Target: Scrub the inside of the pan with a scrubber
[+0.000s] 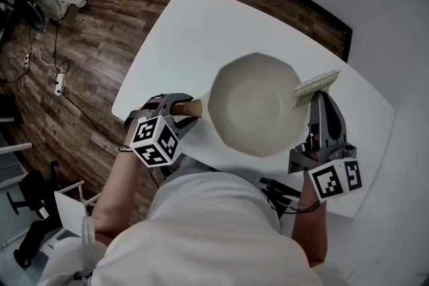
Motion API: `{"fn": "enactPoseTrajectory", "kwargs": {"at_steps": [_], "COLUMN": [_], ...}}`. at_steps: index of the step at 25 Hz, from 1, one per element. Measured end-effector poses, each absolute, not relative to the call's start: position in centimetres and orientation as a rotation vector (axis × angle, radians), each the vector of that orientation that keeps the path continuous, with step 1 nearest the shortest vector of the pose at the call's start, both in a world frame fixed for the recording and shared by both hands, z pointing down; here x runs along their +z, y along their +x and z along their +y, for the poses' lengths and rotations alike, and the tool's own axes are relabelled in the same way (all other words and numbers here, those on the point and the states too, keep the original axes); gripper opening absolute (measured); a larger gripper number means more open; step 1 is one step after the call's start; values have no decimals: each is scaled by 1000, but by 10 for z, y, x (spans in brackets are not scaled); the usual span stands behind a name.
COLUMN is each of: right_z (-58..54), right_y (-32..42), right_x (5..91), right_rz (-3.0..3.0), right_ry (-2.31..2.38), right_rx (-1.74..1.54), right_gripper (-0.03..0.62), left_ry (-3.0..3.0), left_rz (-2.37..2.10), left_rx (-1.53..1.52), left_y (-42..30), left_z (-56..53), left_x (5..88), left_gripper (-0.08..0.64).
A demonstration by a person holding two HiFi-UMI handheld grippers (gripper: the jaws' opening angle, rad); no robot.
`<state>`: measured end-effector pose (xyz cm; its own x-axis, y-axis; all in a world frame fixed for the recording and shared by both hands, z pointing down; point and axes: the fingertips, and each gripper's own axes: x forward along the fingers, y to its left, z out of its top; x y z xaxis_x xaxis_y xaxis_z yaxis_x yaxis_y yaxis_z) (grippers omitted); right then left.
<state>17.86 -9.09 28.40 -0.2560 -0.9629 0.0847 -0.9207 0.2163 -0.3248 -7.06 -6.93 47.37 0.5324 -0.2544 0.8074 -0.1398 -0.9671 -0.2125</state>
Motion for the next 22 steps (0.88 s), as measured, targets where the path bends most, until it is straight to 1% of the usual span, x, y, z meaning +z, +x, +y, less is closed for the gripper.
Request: {"fn": "enactPoseTrajectory", "kwargs": {"at_steps": [4, 12, 22], "right_z": [-91, -91, -91], "right_y": [179, 181, 172], "right_x": [284, 290, 313], "right_rz": [2346, 2352, 2397], "right_ry": [-1817, -1820, -1804], "right_rx": [-471, -494, -568], "right_gripper": [28, 28, 28], "left_ry": [-2615, -2546, -2551], "left_rz": [258, 137, 88], "left_rx": [-1519, -1674, -1709], "left_y": [-71, -72, -71], "left_z": [-67, -66, -67], "left_x": [488, 505, 514], "left_gripper": [207, 207, 209]}}
